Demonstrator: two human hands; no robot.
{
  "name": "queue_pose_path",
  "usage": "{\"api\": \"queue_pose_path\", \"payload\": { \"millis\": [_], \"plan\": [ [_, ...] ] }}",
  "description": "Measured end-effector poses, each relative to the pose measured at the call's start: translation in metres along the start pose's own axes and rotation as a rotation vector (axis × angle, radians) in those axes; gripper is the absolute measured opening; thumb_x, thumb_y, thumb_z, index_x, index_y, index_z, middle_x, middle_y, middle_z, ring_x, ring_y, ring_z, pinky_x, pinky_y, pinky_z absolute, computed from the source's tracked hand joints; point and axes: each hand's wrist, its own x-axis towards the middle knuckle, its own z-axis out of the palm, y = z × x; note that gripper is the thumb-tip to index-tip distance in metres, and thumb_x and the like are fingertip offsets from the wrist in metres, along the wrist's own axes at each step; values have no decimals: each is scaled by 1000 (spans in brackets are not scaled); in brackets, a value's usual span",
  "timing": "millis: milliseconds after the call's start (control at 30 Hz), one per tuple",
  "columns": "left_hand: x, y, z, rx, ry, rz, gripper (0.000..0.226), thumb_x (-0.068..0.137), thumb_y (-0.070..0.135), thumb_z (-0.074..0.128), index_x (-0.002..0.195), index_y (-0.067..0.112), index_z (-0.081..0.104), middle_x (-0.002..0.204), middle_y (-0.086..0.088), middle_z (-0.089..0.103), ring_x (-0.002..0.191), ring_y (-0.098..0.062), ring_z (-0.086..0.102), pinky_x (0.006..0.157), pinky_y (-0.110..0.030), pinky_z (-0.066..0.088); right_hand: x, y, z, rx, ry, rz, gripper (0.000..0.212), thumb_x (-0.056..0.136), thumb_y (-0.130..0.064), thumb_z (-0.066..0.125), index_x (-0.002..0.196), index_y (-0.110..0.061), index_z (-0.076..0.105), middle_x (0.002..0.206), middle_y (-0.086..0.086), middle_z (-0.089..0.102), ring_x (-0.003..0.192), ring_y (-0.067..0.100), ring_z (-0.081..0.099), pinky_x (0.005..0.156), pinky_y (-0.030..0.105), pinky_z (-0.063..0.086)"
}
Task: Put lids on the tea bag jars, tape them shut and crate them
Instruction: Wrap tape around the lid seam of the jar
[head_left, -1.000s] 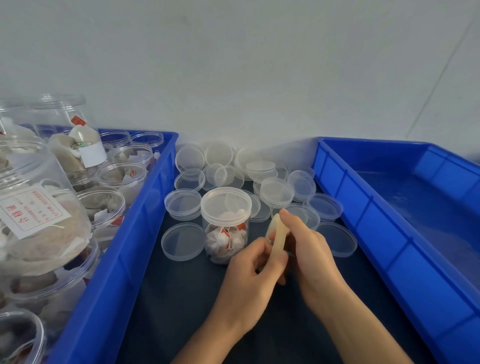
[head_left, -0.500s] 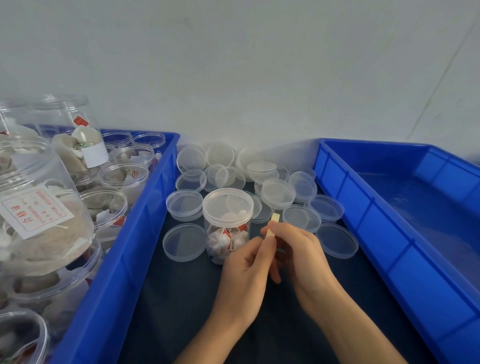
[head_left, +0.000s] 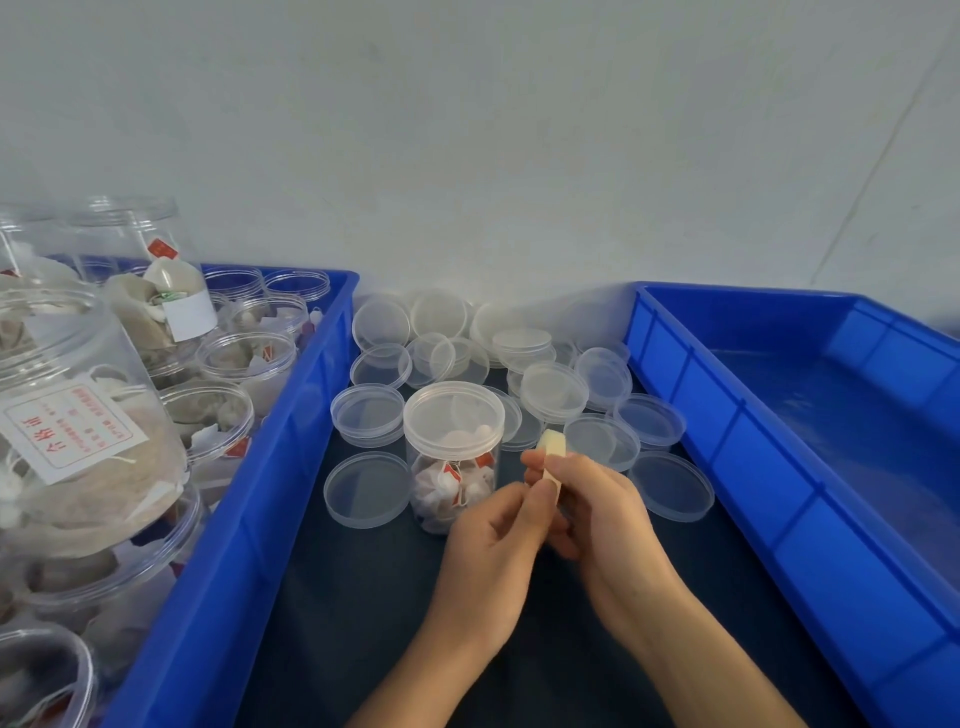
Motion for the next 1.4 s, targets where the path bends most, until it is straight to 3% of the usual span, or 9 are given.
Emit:
{"api": "queue_pose_path", "payload": {
  "millis": [167, 300, 433, 533, 667, 800, 1067, 1300, 1400],
  "plan": [
    [-3, 0, -2, 62, -91, 19, 26, 109, 34, 55, 120, 26, 76, 112, 2, 78, 108, -17, 72, 96, -34, 56, 8, -2, -2, -14, 92, 54, 36, 89, -49, 72, 75, -17, 78, 80, 6, 72, 78, 20, 70, 79, 38, 56],
    [-4, 2, -2, 56, -77, -16, 23, 107, 31, 55, 113, 27, 77, 111, 2, 78, 109, -17, 72, 97, -32, 56, 7, 3, -3, -115, 72, -9, 41, 95, -53, 64, 75, -20, 78, 84, 9, 75, 86, 24, 71, 91, 46, 56],
    [-5, 4, -5, 99, -34, 10, 25, 110, 13, 53, 109, 18, 77, 104, 6, 79, 98, -7, 71, 84, -13, 50, 8, 1, -8, -210, 49, -81, 42, 103, -47, 57, 83, -18, 79, 85, 10, 77, 81, 18, 75, 72, 28, 60],
    [-6, 4, -5, 148, -34, 30, 23, 108, 21, 53, 107, 19, 76, 102, 6, 78, 93, -3, 69, 82, -13, 48, 11, -4, -19, -377, 97, -214, 36, 94, -50, 67, 81, -18, 75, 77, 3, 74, 69, 12, 71, 60, 20, 57],
    [-6, 3, -3, 177, -27, 10, 25, 102, 29, 50, 102, 21, 73, 98, 8, 78, 101, -14, 71, 87, -21, 52, 18, -14, -37, -695, 216, -461, 15, 88, -51, 76, 92, -37, 71, 95, -14, 72, 92, 6, 69, 78, 28, 56],
    [-6, 3, -3, 170, -8, -4, 24, 100, 28, 48, 94, 23, 71, 93, 7, 76, 82, -8, 64, 76, -19, 49, 19, -25, -45, -813, -38, -590, 13, 88, -44, 77, 101, -41, 75, 108, -18, 72, 109, 9, 69, 92, 30, 58],
    [-7, 0, -7, 141, 110, -26, 26, 91, 28, 44, 81, 24, 67, 78, 0, 67, 87, -25, 63, 88, -50, 50, 18, -57, -39, -1103, -55, -671, 15, 85, -48, 78, 81, -34, 80, 78, -17, 70, 82, 9, 68, 74, 34, 59],
    [-10, 8, -3, 90, 146, 33, 21, 93, 47, 57, 89, 30, 68, 74, 4, 63, 71, -15, 56, 67, -33, 47, 7, -66, -28, -1382, -186, -842, 26, 95, -48, 64, 93, -30, 83, 82, -15, 70, 75, 12, 66, 70, 41, 57],
    [-9, 9, -3, 146, 188, 90, 18, 99, 36, 57, 88, 30, 69, 73, 5, 63, 70, -16, 56, 63, -34, 45, 2, -70, -27, -1401, -211, -832, 27, 94, -50, 64, 98, -32, 84, 87, -18, 71, 77, 10, 67, 71, 39, 58]
  ]
}}
